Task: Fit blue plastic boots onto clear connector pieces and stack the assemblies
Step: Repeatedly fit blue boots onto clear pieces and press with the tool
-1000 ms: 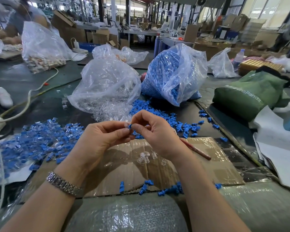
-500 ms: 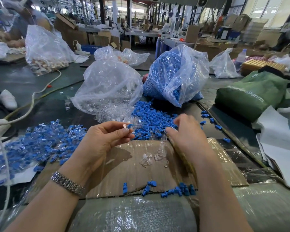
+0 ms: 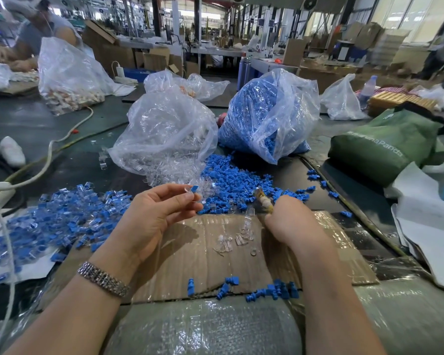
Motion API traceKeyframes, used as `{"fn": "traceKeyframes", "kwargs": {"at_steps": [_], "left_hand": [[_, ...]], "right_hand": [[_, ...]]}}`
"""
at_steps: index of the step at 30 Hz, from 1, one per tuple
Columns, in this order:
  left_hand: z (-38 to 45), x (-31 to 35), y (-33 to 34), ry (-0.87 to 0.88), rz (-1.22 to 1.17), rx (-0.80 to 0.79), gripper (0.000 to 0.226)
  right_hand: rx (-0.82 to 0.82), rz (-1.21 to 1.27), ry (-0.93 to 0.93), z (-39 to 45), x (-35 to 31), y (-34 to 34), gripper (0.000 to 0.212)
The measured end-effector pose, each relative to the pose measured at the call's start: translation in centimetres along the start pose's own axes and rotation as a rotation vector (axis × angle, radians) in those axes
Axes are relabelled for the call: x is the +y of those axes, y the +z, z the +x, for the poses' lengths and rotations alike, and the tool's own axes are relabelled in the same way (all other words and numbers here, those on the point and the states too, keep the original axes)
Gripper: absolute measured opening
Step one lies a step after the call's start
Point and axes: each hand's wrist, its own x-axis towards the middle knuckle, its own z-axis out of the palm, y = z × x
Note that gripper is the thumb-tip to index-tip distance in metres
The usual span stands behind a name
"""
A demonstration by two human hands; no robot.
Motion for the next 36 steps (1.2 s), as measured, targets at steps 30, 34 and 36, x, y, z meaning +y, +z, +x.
{"fn": "traceKeyframes", "kwargs": {"at_steps": [30,34,36], "left_hand": [[-0.6,0.4,0.6,0.060,0.139,0.059,0.022],[-0.9,0.4,0.7,0.101,0.230,0.082,0.024],[-0.9,0.3,0.7,0.121,0.256,0.100,0.024]], "right_hand": [[-0.480,0.461,-0.535,-3.6,-4.4,-0.8,0.028],[-0.423,0.504,-0.519,-3.9,-4.5,0.0,0.032],[-0.386,0.477,-0.517,-4.0,-4.7,0.3,0.033]]}}
